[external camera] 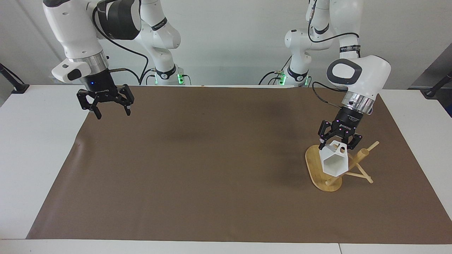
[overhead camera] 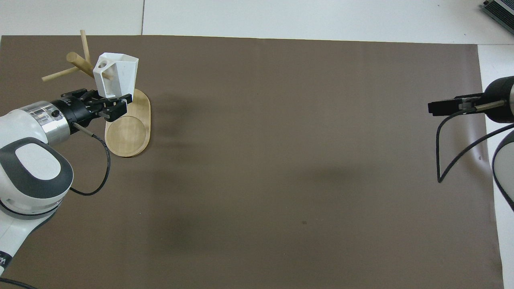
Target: Hang cup on rack
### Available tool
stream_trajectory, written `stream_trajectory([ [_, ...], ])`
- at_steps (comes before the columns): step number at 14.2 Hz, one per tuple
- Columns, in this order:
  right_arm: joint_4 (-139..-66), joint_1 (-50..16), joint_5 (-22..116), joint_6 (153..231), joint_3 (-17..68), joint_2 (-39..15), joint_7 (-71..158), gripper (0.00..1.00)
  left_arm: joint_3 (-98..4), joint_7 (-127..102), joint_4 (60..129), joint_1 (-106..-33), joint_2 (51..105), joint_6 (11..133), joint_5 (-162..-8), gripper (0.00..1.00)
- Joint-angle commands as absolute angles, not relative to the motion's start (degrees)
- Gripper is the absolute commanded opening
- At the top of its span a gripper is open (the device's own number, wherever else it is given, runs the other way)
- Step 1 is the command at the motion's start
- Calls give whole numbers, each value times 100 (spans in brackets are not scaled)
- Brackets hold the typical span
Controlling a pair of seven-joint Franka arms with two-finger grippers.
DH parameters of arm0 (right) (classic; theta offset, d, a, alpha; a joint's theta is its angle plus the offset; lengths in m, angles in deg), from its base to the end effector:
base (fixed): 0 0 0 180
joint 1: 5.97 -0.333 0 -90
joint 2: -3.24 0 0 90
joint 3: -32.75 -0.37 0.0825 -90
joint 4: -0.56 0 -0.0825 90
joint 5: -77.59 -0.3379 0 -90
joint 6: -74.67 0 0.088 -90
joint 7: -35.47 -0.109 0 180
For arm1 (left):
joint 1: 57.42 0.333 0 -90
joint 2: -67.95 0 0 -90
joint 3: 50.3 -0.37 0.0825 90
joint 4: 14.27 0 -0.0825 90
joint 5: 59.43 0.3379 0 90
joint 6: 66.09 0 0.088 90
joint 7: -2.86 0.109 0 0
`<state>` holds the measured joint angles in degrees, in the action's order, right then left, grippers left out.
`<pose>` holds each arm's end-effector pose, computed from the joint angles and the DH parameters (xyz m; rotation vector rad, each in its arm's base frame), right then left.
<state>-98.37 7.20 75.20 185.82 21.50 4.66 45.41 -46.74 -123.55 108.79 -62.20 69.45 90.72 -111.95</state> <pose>0.5303 -0.0133 0.6572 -3.1016 -0.2020 -0.3748 0.5401 -0.0484 0.5195 0.3894 2.3835 -0.4265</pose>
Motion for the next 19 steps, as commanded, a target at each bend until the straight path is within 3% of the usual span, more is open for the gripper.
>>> stream_trajectory([
  [1, -9657, 765, 7820, 18410, 2114, 421, 4294, 100, -4722, -12476, 10807, -6323, 7006, 9255, -11278, 100],
  [7, -9401, 792, 7874, 17742, 2246, 421, 4276, 100, -4749, -12459, 10746, -6253, 6962, 8905, -11208, 100],
  [13, -9234, 774, 7865, 17372, 2229, 421, 3749, 100, -4801, -12441, 10720, -5787, 6462, 7641, -10068, 100],
  [19, -9243, 757, 7768, 17136, 2237, 438, 3425, 100, -4801, -12380, 9623, -5365, 6373, 5848, -8204, 100],
])
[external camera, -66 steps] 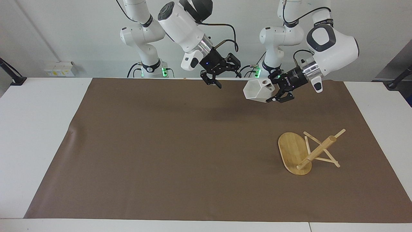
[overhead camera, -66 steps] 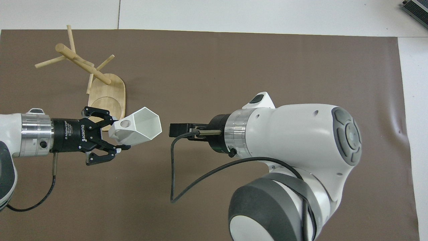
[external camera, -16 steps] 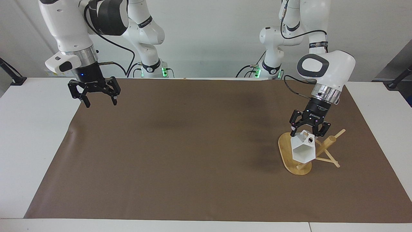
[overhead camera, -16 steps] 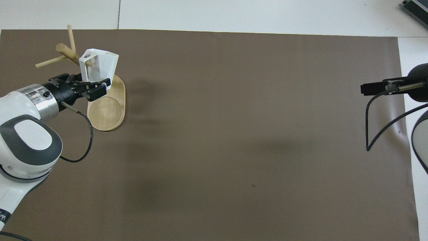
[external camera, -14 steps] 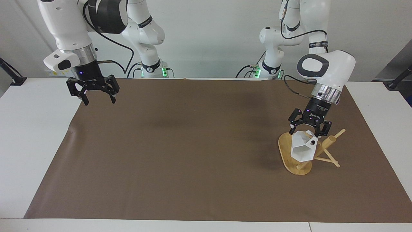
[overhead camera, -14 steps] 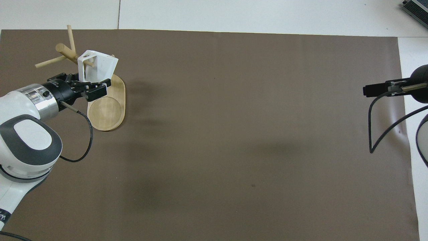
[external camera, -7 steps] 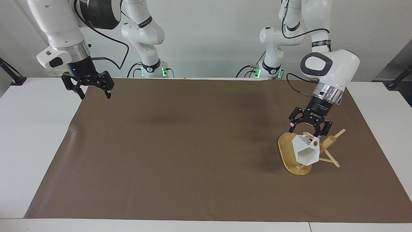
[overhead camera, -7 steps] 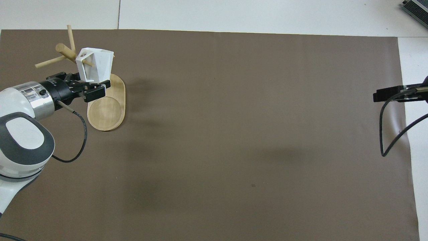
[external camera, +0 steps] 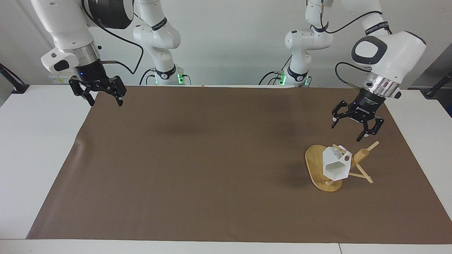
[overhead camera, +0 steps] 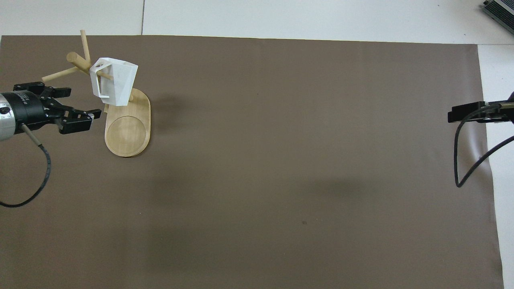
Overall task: Hang cup on rack
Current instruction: 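Open the left gripper and pull it back from the cup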
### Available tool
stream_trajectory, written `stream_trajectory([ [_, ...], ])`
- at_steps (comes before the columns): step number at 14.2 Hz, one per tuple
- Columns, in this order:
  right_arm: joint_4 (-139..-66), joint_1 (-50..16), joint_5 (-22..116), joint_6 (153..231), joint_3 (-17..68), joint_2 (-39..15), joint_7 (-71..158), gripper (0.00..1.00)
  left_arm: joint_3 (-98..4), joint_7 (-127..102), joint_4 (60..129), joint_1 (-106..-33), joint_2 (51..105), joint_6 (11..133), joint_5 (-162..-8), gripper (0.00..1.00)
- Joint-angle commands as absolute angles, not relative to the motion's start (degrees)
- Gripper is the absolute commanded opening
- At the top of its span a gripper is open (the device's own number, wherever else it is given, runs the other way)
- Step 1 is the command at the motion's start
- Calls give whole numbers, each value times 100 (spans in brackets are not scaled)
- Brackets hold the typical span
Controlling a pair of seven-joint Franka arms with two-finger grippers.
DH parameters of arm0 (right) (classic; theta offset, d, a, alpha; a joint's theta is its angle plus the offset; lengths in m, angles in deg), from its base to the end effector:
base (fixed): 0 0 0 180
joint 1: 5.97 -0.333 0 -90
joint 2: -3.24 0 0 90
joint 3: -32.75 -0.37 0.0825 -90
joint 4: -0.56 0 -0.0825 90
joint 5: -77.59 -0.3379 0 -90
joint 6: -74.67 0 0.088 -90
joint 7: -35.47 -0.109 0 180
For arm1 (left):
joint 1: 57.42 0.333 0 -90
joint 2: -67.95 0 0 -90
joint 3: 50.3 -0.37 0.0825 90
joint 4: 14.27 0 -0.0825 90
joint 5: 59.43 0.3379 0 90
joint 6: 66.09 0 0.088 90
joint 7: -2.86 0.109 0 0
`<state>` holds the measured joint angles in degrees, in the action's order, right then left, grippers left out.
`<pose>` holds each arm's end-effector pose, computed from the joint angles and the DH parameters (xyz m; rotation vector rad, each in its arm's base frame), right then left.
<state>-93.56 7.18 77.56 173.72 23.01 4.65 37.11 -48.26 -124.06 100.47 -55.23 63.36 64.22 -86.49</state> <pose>0.5136 -0.0292 0.6725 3.1280 -0.0481 0.1723 0.5195 -0.0113 0.6001 0.8787 2.4866 -0.2821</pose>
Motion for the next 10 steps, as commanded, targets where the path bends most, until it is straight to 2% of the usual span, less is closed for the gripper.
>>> stream_trajectory([
  [1, -9243, 756, 7768, 17039, 2237, 447, 3345, 100, -4801, -12319, 9386, -5321, 6382, 5619, -7932, 100],
  [6, -9252, 748, 7777, 17003, 2237, 473, 3397, 100, -4854, -10644, 8822, -5294, 6443, 5116, -7289, 100],
  [10, -9252, 739, 7777, 17012, 2229, 473, 3634, 100, -4845, -7896, 8724, -5303, 6470, 5054, -7077, 100],
])
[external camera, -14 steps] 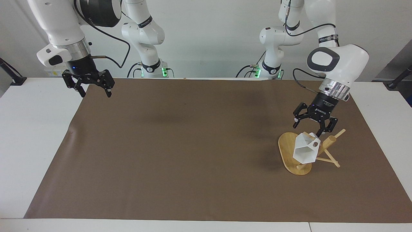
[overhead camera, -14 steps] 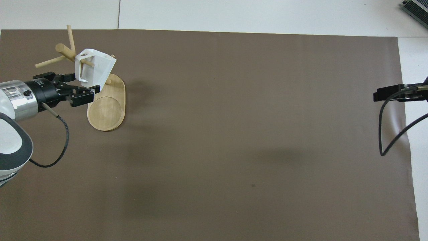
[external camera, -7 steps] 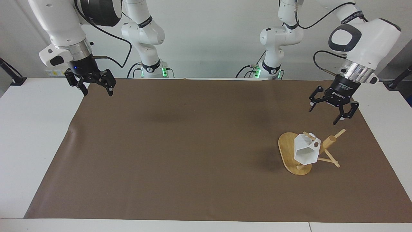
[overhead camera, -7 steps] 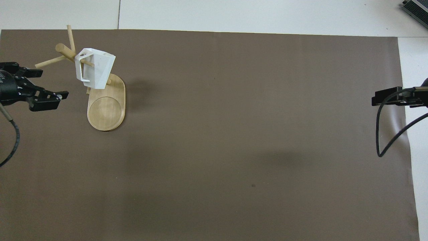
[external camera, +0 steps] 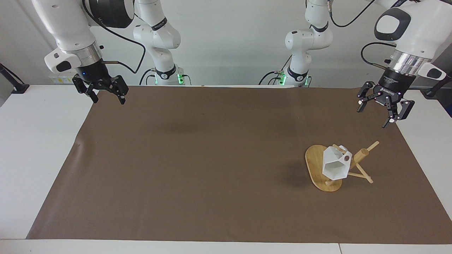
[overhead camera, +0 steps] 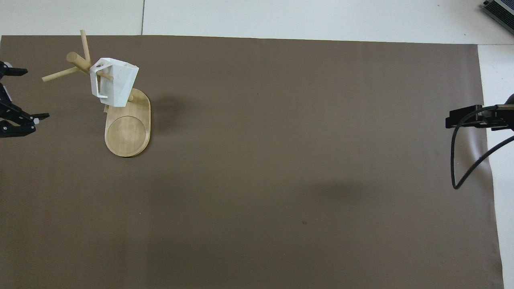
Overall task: Hang cup on rack
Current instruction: 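Open the left gripper and pull it back from the cup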
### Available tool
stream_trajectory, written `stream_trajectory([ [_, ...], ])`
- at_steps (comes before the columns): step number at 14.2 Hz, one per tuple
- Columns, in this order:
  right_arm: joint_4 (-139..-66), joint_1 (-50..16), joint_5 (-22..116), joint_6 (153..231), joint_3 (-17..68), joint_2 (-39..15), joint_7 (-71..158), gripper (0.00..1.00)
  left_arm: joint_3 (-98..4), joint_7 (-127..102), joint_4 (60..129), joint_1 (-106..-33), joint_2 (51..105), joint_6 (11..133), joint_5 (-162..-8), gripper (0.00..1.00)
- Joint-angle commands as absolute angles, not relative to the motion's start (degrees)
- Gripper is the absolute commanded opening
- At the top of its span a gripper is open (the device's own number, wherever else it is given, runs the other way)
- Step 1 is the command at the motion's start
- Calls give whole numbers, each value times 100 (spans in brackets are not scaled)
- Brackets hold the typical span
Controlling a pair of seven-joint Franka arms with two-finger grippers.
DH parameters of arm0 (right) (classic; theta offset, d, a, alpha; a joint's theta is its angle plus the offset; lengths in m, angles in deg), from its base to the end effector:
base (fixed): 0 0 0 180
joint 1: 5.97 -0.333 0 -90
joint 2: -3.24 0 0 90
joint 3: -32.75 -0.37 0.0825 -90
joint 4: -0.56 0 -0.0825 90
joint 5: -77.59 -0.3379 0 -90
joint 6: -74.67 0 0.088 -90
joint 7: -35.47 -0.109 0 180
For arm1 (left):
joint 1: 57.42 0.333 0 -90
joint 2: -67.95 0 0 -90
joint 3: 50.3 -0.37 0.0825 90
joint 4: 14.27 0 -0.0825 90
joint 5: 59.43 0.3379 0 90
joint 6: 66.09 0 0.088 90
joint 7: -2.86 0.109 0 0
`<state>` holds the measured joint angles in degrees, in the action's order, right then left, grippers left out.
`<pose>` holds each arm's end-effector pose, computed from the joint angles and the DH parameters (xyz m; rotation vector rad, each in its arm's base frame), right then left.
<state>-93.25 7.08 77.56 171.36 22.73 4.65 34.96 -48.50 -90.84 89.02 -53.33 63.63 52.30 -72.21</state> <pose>0.5098 -0.0255 0.6709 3.1325 -0.0967 0.1166 0.5206 0.0081 0.6647 1.7657 2.1095 0.1191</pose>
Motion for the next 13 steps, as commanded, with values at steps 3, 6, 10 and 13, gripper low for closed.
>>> stream_trajectory([
  [3, -9252, 730, 7777, 16977, 2229, 491, 3643, 100, -4872, -6215, 8724, -5285, 6461, 5045, -6841, 100],
  [6, -9243, 713, 7759, 17003, 2211, 491, 3652, 100, -4872, -4870, 8715, -5303, 6461, 4931, -6620, 100],
  [10, -9243, 686, 7751, 16950, 2211, 526, 3652, 100, -4863, -2927, 8715, -5364, 6382, 4747, -6277, 100],
  [13, -9252, 503, 7751, 16950, 2351, 535, 3652, 100, -4863, -1801, 8619, -5373, 6338, 4326, -6233, 100],
])
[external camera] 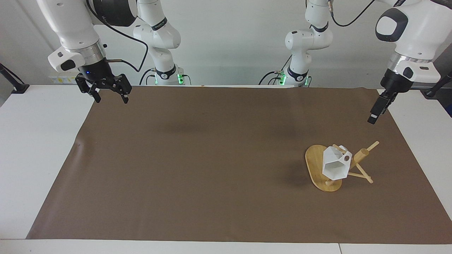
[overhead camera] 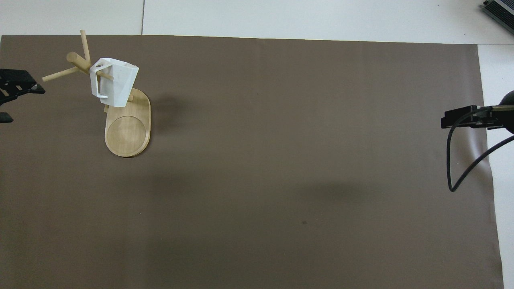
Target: Hang cup on rack
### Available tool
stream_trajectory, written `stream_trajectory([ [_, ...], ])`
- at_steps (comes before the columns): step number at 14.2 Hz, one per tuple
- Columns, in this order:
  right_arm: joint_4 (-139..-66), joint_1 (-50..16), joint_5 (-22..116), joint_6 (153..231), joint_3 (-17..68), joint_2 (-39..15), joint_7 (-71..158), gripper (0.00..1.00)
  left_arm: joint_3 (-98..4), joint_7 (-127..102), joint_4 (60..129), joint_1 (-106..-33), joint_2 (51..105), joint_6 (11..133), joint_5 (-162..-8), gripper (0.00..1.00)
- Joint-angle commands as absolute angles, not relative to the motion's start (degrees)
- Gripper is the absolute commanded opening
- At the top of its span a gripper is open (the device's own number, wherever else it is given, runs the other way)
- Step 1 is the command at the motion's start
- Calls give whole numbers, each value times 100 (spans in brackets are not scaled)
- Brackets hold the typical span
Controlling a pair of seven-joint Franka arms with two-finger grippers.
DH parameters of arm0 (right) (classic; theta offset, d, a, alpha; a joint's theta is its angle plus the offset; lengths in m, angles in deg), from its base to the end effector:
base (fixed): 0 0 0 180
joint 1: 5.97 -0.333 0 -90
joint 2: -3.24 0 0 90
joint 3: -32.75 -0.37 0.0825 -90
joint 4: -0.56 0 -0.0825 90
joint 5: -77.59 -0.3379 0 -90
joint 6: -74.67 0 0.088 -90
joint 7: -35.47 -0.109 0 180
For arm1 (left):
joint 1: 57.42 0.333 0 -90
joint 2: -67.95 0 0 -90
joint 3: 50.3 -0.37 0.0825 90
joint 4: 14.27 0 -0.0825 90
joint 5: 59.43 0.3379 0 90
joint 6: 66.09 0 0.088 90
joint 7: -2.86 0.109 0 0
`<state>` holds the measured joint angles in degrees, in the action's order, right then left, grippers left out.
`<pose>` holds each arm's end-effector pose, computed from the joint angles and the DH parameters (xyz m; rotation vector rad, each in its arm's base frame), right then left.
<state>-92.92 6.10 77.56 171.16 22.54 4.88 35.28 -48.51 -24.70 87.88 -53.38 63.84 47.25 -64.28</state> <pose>0.5087 -0.0148 0.6751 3.1328 -0.0559 0.1264 0.5154 0.0140 0.6607 2.8743 0.8004 0.3648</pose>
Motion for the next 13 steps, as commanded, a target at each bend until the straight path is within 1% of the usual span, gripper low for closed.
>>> stream_trajectory([
  [1, -9252, 162, 7751, 16950, 2717, 535, 3652, 100, -4863, -1415, 8549, -5373, 6303, 4072, -6224, 100],
  [2, -9252, -311, 7759, 16950, 3199, 535, 3652, 100, -4863, -984, 8453, -5373, 6303, 3835, -6224, 100],
  [3, -9252, -507, 7759, 16950, 3474, 535, 3652, 100, -4854, -623, 8330, -5373, 6312, 3554, -6215, 100],
  [10, -9269, -413, 7759, 16950, 3485, 544, 3661, 100, -4644, 697, 8074, -5417, 6277, 2383, -5934, 100],
  [12, -9269, -404, 7759, 17002, 3494, 544, 3643, 100, -4564, 629, 8056, -5487, 6137, 2373, -5951, 100],
  [13, -9269, -386, 7768, 17038, 3520, 535, 3643, 100, -4634, 628, 8143, -5688, 6049, 2417, -5960, 100],
])
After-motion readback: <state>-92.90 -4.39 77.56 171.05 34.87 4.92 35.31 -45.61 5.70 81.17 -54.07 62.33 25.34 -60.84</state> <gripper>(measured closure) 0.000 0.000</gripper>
